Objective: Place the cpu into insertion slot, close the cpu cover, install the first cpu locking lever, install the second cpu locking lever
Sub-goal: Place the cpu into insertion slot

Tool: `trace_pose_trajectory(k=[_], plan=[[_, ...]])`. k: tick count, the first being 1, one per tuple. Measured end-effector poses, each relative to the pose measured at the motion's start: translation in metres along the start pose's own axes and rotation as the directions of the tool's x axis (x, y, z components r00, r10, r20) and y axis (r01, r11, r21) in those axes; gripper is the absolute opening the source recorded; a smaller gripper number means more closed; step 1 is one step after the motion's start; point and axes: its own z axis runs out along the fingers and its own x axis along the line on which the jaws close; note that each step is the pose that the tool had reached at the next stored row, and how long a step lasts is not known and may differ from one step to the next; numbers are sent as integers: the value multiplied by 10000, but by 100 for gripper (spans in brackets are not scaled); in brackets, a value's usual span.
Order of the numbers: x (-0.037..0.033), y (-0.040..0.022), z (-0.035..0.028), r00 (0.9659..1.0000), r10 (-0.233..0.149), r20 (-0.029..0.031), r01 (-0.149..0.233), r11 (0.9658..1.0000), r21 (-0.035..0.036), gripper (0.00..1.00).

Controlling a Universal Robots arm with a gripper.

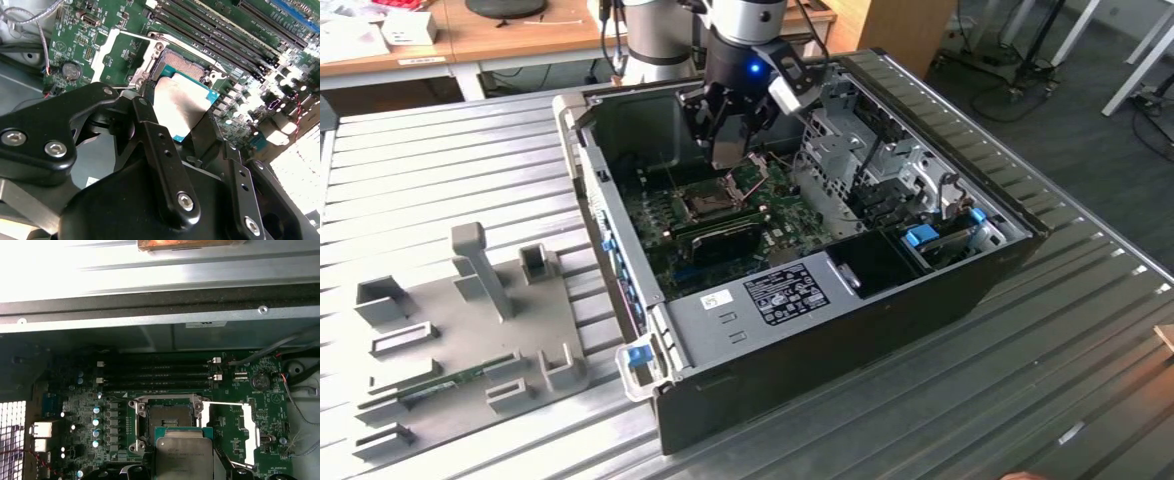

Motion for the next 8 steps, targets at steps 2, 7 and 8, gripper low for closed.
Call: trace_pose_trajectory(k=[2,7,8], plan=[[0,-1,8,9997,233,21,-233,9997,-5,54],[0,-1,16,9986,526,48,-526,9986,-11,54],[0,0,16,9986,530,48,-530,9986,-12,54]])
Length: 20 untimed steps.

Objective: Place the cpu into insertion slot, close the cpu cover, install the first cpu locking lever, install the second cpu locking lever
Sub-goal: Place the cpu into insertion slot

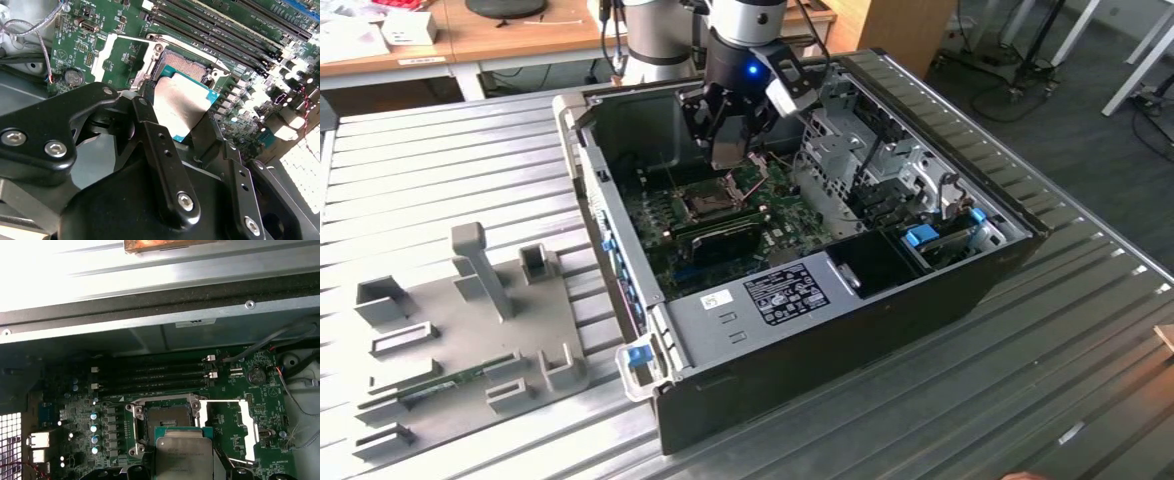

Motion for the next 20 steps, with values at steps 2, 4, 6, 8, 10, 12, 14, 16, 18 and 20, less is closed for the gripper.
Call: trace_pose_trajectory(k=[2,4,6,8,10,12,14,16,18,20], plan=[[0,0,1,10000,8,1,-8,10000,-1,54],[0,0,1,10000,15,1,-15,10000,0,54],[0,0,1,10000,21,2,-21,10000,0,54],[0,1,3,10000,42,4,-42,10000,0,54],[0,0,9,9999,130,13,-130,9999,-4,54],[0,-1,14,9997,260,23,-260,9997,-4,54],[0,-1,17,9993,378,34,-378,9993,-7,54],[0,-1,20,9989,473,42,-473,9989,-9,54],[0,-1,21,9985,541,49,-541,9985,-10,54],[0,-2,23,9982,602,54,-602,9982,-13,54]])
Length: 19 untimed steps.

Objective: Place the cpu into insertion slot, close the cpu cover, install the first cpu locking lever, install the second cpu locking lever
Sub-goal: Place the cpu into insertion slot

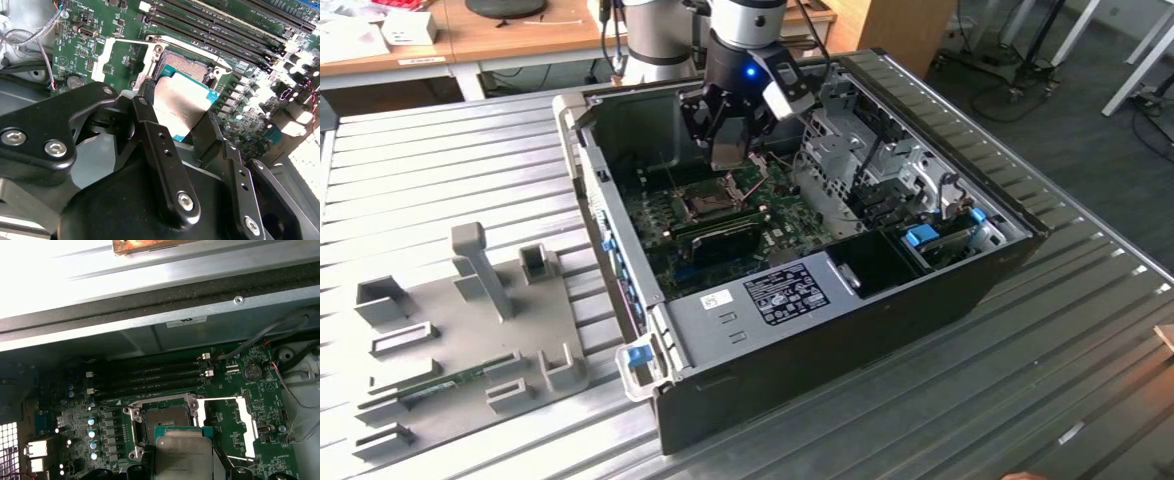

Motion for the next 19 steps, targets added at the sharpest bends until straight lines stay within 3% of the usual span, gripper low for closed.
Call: trace_pose_trajectory(k=[19], plan=[[0,0,6,9995,310,28,-310,9995,-7,54]])
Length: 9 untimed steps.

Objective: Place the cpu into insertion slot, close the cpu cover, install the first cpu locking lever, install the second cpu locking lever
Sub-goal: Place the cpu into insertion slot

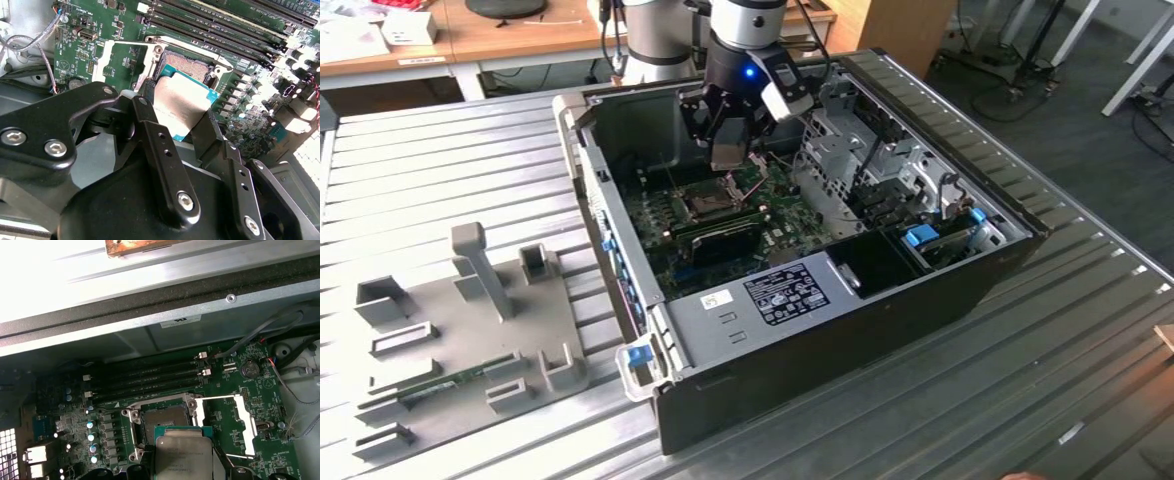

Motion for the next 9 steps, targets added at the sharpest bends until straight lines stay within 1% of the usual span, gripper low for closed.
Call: trace_pose_trajectory(k=[7,9], plan=[[0,0,0,10000,9,0,-9,10000,0,54],[0,0,0,10000,81,7,-81,10000,-1,54]])
